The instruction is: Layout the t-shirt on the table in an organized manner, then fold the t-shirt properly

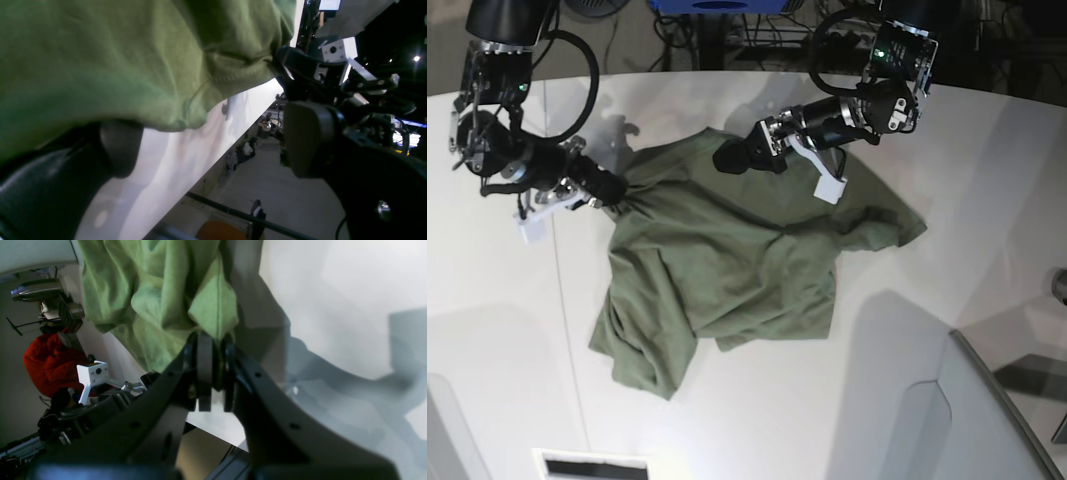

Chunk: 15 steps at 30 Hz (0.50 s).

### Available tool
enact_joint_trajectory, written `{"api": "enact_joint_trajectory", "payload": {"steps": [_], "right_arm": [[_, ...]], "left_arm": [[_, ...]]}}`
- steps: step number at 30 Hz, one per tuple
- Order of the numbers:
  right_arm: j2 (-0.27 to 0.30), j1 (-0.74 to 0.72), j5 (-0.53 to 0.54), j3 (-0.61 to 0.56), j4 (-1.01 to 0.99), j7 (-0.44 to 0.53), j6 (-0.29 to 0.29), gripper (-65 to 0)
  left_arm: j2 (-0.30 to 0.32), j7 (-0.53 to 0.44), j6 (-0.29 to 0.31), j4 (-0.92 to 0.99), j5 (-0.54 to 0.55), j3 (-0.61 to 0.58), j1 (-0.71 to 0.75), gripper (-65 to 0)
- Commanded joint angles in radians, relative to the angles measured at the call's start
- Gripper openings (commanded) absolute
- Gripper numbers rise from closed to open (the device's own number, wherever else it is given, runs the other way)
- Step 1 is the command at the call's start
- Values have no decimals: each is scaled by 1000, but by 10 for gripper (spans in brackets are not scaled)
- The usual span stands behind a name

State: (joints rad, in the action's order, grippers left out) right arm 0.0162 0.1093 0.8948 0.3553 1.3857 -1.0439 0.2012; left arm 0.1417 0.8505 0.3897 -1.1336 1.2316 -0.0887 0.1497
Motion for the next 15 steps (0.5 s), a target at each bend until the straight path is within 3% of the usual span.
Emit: {"api": "enact_joint_trajectory", "payload": {"steps": [1, 3, 5, 8, 9, 15], "right_arm": [[6, -13, 25, 0, 14, 4, 8, -629], [6, -13, 25, 0, 14, 4, 8, -629], [6, -13, 25, 0, 14, 4, 8, -629], [6, -13, 25, 0, 14, 4, 8, -629], [6, -13, 25, 0, 14, 4, 7, -629], [6, -13, 27, 0, 14, 4, 7, -629]], "left_arm": [[5, 11, -38, 7, -59, -9, -5, 0], [9, 8, -38, 13, -59, -44, -8, -20], [11, 8, -38, 2, -59, -72, -9, -201], [25, 11, -41, -43, -125, -108, -6, -380], [37, 8, -41, -85, -171, -118, 3, -403], [97, 8, -50, -408, -534, -110, 90, -403]]}}
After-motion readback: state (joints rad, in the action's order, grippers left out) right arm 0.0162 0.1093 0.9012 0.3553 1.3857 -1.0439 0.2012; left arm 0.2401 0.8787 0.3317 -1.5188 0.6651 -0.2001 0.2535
